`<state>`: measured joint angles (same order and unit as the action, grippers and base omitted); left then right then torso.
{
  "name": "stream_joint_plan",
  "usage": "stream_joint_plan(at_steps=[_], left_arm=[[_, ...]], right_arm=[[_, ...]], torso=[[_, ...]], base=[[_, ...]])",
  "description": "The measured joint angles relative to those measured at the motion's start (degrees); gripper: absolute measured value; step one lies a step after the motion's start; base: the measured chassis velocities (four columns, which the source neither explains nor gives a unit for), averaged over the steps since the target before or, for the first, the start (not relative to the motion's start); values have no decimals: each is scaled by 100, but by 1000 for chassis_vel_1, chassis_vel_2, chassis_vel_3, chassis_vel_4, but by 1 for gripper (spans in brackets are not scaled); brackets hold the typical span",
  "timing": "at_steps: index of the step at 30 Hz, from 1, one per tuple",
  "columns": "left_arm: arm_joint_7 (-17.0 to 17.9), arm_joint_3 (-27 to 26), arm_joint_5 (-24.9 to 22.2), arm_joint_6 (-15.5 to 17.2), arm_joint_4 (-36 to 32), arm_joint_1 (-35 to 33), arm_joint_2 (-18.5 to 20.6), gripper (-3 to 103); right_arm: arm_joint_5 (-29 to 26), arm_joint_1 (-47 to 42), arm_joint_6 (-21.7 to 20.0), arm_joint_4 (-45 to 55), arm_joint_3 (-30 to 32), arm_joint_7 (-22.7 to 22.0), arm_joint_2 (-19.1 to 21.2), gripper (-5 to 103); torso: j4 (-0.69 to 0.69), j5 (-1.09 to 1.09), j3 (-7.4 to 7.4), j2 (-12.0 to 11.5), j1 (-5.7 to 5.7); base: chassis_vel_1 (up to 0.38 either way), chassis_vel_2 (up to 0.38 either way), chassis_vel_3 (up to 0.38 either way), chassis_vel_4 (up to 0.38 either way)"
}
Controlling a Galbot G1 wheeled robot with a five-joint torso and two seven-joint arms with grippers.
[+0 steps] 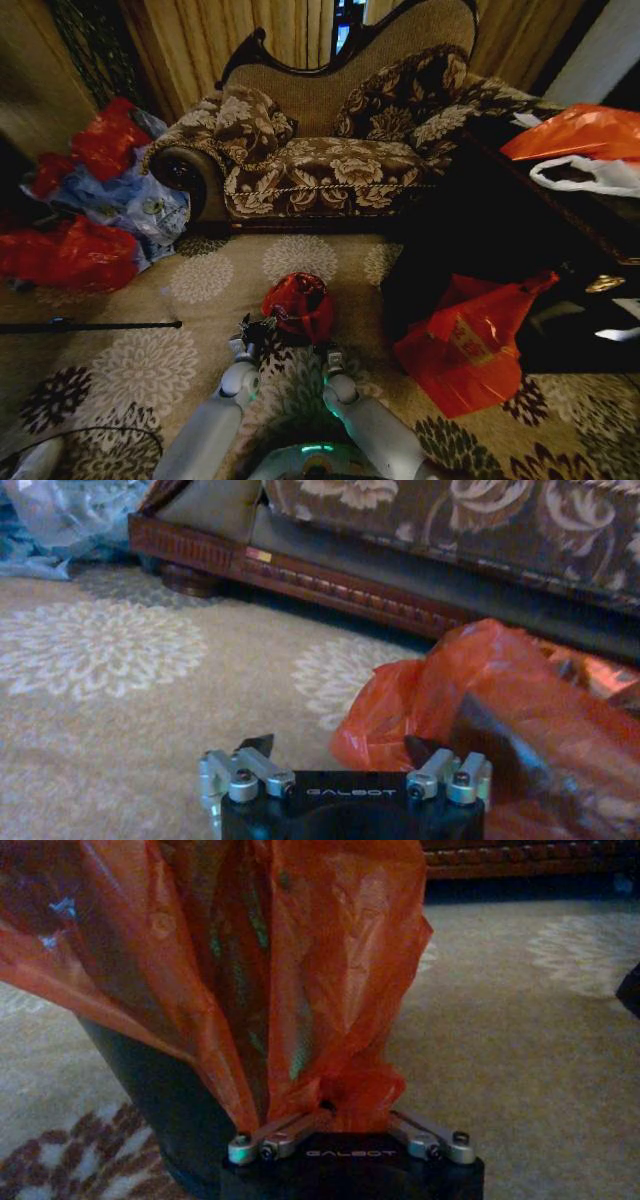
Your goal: Place a garbage bag over the trash bin.
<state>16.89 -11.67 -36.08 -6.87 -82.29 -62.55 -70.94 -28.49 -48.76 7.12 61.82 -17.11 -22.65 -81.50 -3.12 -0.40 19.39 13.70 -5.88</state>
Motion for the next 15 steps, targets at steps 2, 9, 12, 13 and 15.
stream_joint_plan(at_steps=[2, 9, 12, 13, 15], left_arm=[[8, -2, 33, -52, 103, 20, -24, 81], [-60, -16, 48, -128, 379, 102, -56, 54], [-162, -7, 53, -155, 506, 184, -78, 43], [-162, -7, 53, -155, 506, 184, -78, 43], [-292, 3, 53, -158, 581, 244, -94, 32]], right_arm=[[6, -9, 1, 36, -1, -10, 37, 0], [15, -21, 25, 60, 2, -13, 57, 0], [15, -19, 31, 82, -16, -13, 61, 0], [15, -19, 31, 82, -16, -13, 61, 0], [15, -15, 31, 107, -35, -13, 74, 0]], torso=[[0, 0, 0, 0, 0], [0, -1, 0, 0, 0], [0, 0, 0, 0, 0], [0, 0, 0, 0, 0], [0, 0, 0, 0, 0]], base=[[0, 0, 0, 0], [0, 0, 0, 0], [0, 0, 0, 0], [0, 0, 0, 0], [0, 0, 0, 0]])
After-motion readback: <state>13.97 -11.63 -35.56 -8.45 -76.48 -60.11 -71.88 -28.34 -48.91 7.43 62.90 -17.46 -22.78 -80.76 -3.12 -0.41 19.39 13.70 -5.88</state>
